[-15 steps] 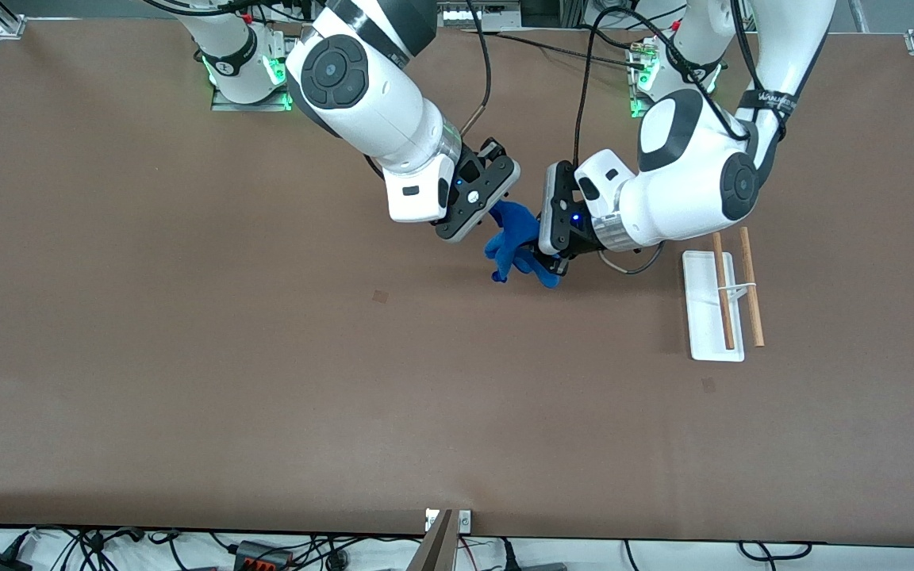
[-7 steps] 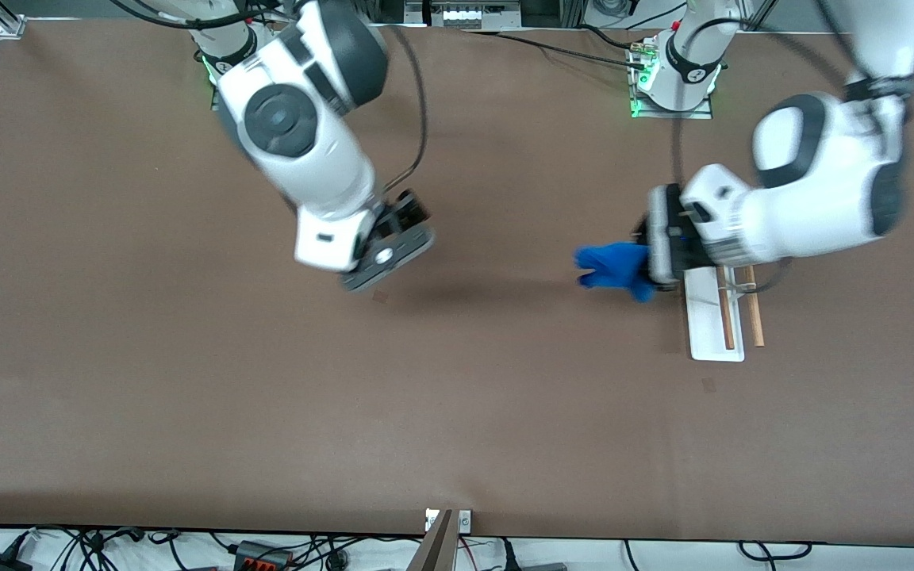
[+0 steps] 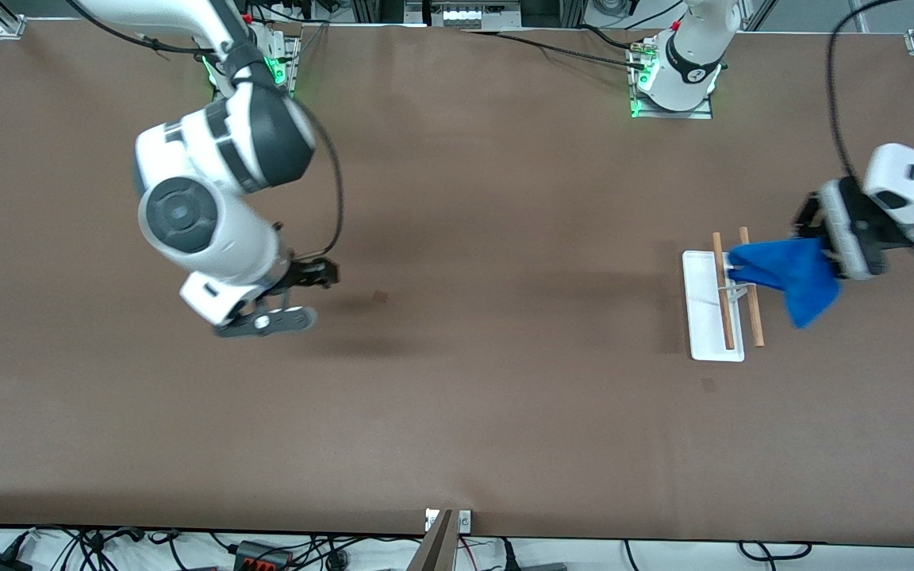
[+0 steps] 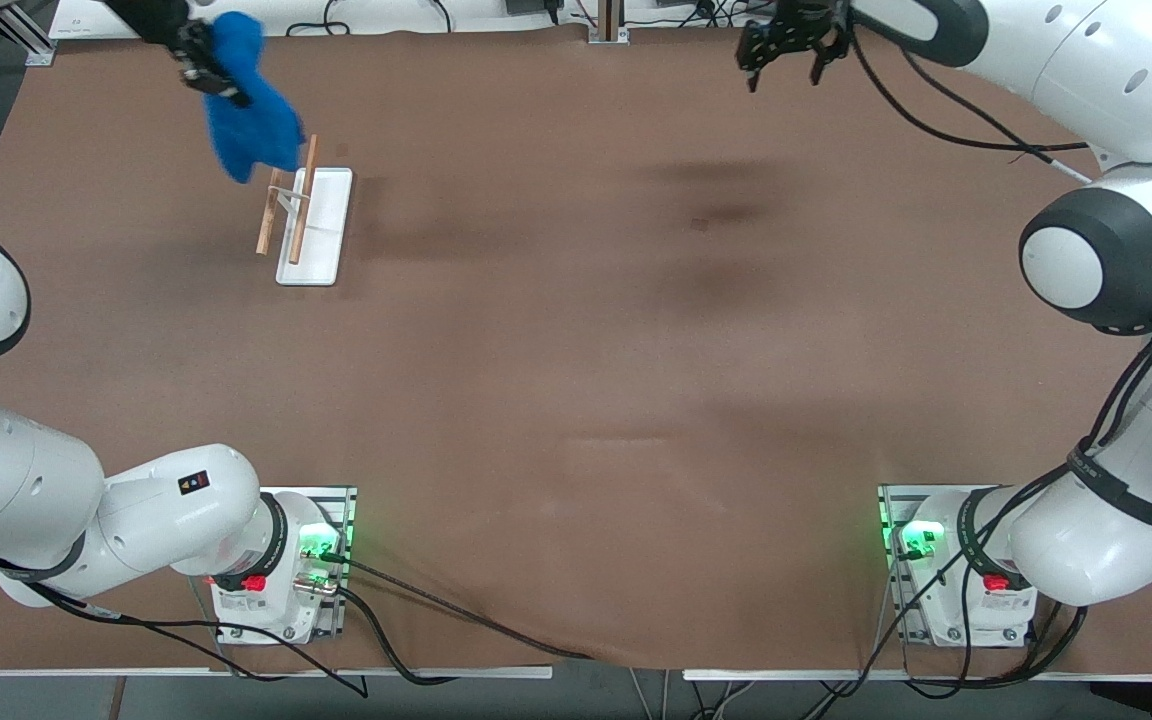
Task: Pass towel and hang on rack
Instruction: 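Carry the towel with the left gripper over the wooden dowels while the right gripper retracts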
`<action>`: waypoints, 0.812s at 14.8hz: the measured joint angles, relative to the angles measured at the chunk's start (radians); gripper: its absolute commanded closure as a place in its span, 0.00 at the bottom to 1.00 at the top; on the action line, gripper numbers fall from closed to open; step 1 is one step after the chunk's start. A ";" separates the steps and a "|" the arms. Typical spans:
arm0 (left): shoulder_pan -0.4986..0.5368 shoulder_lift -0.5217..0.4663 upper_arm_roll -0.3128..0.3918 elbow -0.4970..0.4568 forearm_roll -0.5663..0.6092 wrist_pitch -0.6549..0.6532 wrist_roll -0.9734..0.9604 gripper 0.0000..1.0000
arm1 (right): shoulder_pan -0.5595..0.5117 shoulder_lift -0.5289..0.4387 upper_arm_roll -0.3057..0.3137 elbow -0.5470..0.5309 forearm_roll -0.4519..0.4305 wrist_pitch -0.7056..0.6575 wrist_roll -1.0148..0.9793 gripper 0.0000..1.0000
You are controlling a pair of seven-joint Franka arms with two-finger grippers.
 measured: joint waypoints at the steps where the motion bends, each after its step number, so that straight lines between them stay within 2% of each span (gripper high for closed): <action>1: 0.013 -0.008 0.000 0.000 0.047 0.012 -0.008 1.00 | -0.029 -0.002 -0.002 0.000 0.000 -0.001 0.000 0.00; 4: 0.015 -0.054 -0.022 -0.015 0.156 0.019 -0.146 1.00 | -0.101 -0.014 -0.004 0.006 0.000 -0.001 0.000 0.00; 6: 0.013 -0.101 -0.089 -0.058 0.235 0.017 -0.356 1.00 | -0.123 -0.038 -0.005 0.009 0.000 -0.003 0.000 0.00; 8: 0.006 -0.141 -0.166 -0.114 0.266 0.018 -0.535 1.00 | -0.151 -0.064 -0.007 0.010 -0.001 -0.005 0.000 0.00; 10: -0.001 -0.160 -0.192 -0.157 0.276 0.038 -0.603 1.00 | -0.194 -0.102 -0.010 0.007 -0.001 -0.011 0.000 0.00; 12: 0.008 -0.163 -0.188 -0.186 0.279 0.068 -0.607 1.00 | -0.246 -0.157 -0.010 -0.021 -0.001 -0.015 -0.004 0.00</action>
